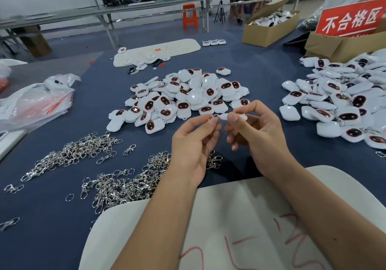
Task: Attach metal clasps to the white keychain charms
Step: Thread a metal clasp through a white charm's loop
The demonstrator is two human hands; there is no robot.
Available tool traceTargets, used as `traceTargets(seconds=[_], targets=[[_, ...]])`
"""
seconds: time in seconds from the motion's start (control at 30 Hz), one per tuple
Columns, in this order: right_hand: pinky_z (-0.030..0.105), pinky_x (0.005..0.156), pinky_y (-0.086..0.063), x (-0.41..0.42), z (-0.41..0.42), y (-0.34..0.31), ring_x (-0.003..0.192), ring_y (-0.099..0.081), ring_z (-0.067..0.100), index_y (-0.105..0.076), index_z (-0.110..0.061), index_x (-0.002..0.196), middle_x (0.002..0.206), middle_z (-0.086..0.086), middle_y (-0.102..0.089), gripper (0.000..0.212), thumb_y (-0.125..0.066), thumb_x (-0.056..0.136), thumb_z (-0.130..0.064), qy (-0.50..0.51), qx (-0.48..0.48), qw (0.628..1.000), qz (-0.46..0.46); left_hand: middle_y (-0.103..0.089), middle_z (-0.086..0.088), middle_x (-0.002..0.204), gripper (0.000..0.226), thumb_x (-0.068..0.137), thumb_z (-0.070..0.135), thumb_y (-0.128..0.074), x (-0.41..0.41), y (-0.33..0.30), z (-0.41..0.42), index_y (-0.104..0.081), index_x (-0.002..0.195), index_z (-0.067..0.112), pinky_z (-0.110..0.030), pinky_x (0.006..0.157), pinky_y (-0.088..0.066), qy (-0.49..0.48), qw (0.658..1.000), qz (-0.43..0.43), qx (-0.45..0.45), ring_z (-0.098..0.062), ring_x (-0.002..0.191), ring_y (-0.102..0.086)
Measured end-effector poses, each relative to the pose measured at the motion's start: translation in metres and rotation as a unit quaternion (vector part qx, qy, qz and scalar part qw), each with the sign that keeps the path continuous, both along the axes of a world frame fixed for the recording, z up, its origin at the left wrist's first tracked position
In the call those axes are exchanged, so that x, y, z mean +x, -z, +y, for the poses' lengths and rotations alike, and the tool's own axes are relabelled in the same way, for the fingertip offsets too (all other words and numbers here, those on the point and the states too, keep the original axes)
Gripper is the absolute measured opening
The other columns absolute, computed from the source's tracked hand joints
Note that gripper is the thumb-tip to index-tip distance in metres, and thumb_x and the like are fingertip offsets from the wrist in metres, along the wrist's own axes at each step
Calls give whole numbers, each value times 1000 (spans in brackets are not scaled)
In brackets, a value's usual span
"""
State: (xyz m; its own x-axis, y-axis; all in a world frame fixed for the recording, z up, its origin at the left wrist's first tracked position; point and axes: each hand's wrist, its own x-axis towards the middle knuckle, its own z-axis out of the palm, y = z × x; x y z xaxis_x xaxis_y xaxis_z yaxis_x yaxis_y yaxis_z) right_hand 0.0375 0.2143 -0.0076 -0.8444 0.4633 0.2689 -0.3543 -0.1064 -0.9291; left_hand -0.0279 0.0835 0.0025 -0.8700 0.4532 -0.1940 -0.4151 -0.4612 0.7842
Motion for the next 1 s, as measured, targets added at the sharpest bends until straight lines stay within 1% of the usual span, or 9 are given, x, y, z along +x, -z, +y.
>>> traceTargets(seconds=[0.07,0.17,0.37,0.47,0.53,0.67,0.77,0.87,1.0], targets=[[30,48,-51,0,-1,1,59,-63,25,-55,0,101,76,14,-70,34,-78,88,-22,-6,19,1000,-4,-74,-13,85,11,91,-5,-66,-1,-1,0,-73,95,3,-21,69,-59,-9,1000,-20,9,-15,73,-71],[30,45,-49,0,-1,1,56,-61,26,-53,5,102,74,15,-69,42,-78,87,-25,-8,23,1000,-8,-73,-10,79,14,91,-8,-63,-3,-1,-1,-72,93,2,-20,66,-59,-7,1000,-22,6,-13,69,-70],[25,36,-38,-2,2,4,45,-55,21,-56,-12,85,65,10,-65,37,-77,89,-42,37,39,997,-51,-71,-7,73,17,88,-10,-68,-6,2,-2,-74,87,6,-23,68,-56,-13,988,117,-102,-15,68,-67],[24,35,-35,-4,4,6,43,-53,17,-57,-8,88,63,6,-64,41,-77,92,-44,48,31,996,-70,-71,-8,73,15,89,-9,-67,-10,4,-6,-73,88,5,-26,70,-55,13,974,176,-143,-16,68,-65],[23,35,-35,-5,5,7,43,-52,16,-55,-1,93,62,6,-64,48,-77,93,-44,49,28,996,-73,-71,-8,74,18,90,-8,-67,-11,4,-9,-74,86,8,-28,73,-55,32,966,198,-161,-18,69,-64],[23,36,-34,-6,6,7,43,-51,17,-57,-6,90,62,7,-63,46,-77,87,-48,35,1,997,-71,-74,-8,77,18,90,-6,-69,-11,5,-9,-75,87,10,-27,72,-56,24,965,203,-165,-17,71,-67],[24,37,-36,-7,6,5,47,-52,17,-60,-11,89,66,8,-64,35,-78,89,-41,32,-24,997,-63,-75,-7,76,13,89,-5,-70,-9,9,-5,-75,92,7,-22,69,-56,-13,966,196,-170,-14,71,-70],[24,38,-38,-8,7,5,49,-54,16,-63,-12,97,68,7,-65,21,-75,96,-29,59,-45,995,-71,-77,-7,77,13,89,-4,-71,-4,10,3,-76,94,8,-21,68,-56,-40,959,211,-184,-13,73,-74],[24,41,-41,-11,9,7,50,-56,14,-63,-10,106,65,2,-68,19,-75,97,-21,116,-67,989,-63,-79,-8,92,18,91,-2,-70,3,7,24,-76,103,10,-30,85,-60,-31,961,208,-182,-20,90,-77]])
